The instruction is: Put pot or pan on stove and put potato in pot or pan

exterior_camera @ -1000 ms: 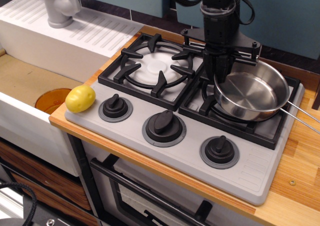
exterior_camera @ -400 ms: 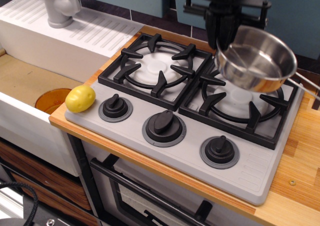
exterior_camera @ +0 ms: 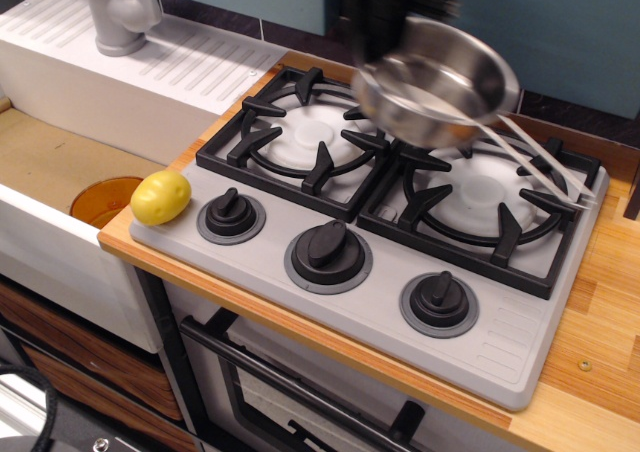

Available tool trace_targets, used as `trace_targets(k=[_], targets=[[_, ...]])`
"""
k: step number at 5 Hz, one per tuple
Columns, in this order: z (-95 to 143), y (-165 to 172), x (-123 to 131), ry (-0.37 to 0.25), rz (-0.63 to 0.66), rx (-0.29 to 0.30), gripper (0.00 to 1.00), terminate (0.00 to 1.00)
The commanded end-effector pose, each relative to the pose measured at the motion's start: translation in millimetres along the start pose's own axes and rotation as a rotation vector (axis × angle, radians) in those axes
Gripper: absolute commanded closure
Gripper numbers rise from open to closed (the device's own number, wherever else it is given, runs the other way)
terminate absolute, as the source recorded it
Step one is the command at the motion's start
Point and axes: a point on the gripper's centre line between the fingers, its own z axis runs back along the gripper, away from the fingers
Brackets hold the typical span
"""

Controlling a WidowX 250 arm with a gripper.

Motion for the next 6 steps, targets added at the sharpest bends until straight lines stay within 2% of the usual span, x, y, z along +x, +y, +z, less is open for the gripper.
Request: trace_targets(k=[1,2,4,6], targets=[[35,46,1,-0.16,-0.088,0.025,1.0,0.0],[28,66,1,-0.195,-0.13,0.021,1.0,0.0],[20,91,14,-0.223,-0.179,0.005,1.0,0.0],[11,89,20,-0.247,-0.156,-0.01,1.0,0.0]])
